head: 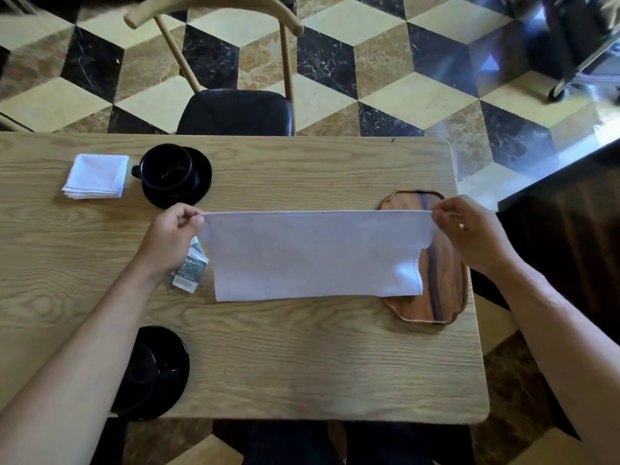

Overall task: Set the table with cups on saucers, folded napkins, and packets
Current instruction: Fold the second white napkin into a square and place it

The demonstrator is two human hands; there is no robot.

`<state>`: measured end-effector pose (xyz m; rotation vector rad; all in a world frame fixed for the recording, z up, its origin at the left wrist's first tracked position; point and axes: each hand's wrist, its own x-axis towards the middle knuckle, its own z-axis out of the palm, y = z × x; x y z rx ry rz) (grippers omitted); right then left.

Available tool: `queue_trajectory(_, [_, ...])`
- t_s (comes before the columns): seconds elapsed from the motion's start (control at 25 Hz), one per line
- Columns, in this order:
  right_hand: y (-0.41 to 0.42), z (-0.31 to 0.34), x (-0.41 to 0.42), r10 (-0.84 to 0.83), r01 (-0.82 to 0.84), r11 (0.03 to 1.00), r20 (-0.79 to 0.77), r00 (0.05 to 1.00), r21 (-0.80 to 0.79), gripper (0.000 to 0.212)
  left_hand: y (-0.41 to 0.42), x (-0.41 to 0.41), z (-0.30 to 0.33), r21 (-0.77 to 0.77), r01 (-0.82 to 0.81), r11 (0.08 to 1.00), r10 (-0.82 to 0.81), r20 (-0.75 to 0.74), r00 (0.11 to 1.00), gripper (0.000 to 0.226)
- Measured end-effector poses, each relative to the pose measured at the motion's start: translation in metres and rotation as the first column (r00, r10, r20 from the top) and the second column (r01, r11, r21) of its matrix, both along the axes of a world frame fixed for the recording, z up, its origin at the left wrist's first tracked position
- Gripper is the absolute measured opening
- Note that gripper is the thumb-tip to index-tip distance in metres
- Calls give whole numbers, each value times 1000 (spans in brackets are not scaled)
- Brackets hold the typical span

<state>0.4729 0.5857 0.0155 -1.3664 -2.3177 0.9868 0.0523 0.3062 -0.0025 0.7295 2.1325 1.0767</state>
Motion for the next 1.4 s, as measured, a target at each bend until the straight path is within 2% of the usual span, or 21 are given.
queue_trajectory(0.12, [4, -12, -8, -99, 99, 993, 6, 995, -68, 4, 6, 6, -8, -19, -55, 998, 55, 9, 998, 10])
queue_trajectory(0.24, [12, -28, -21, -155, 152, 979, -18, 988, -136, 6, 26, 8, -19, -59, -80, 995, 76, -67, 995, 11])
queue_trajectory(0.56, [51, -80, -61, -279, 287, 948, 74, 957, -139, 11, 79, -20, -70, -167, -162, 973, 130, -189, 973, 9])
queue_trajectory(0.72, [50, -90, -65, -296, 303, 945, 73, 952, -120, 10, 81, -22, -86, -221, -119, 968, 44, -319, 947, 9])
queue_trajectory(1.0, [57, -91, -67, -295, 309, 944, 124, 948, -118, 17, 73, -17, -94, -106, 4, 994, -56, -500, 864, 13])
queue_trajectory(1.12, [59, -87, -72, -289, 311, 945, 181, 940, -105, 17, 79, -14, -90, -183, 18, 983, -109, -501, 858, 19])
queue_trajectory(1.2, [51, -80, -78, -331, 345, 938, 223, 917, -26, 20, 80, -5, -82, -241, -9, 971, -123, -527, 841, 32])
queue_trajectory(1.28, [24, -75, -83, -323, 280, 937, 213, 922, 208, 37, 72, 21, -75, -232, 30, 972, -183, -672, 718, 42])
queue_trajectory(1.36, [-32, -74, -99, -129, 56, 921, 166, 978, 386, 44, 56, 74, -79, -269, 176, 947, -320, -747, 583, 52])
queue_trajectory(1.4, [-63, -79, -112, 25, -94, 915, 177, 984, 392, 46, 48, 103, -83, -321, 246, 915, -404, -719, 565, 57])
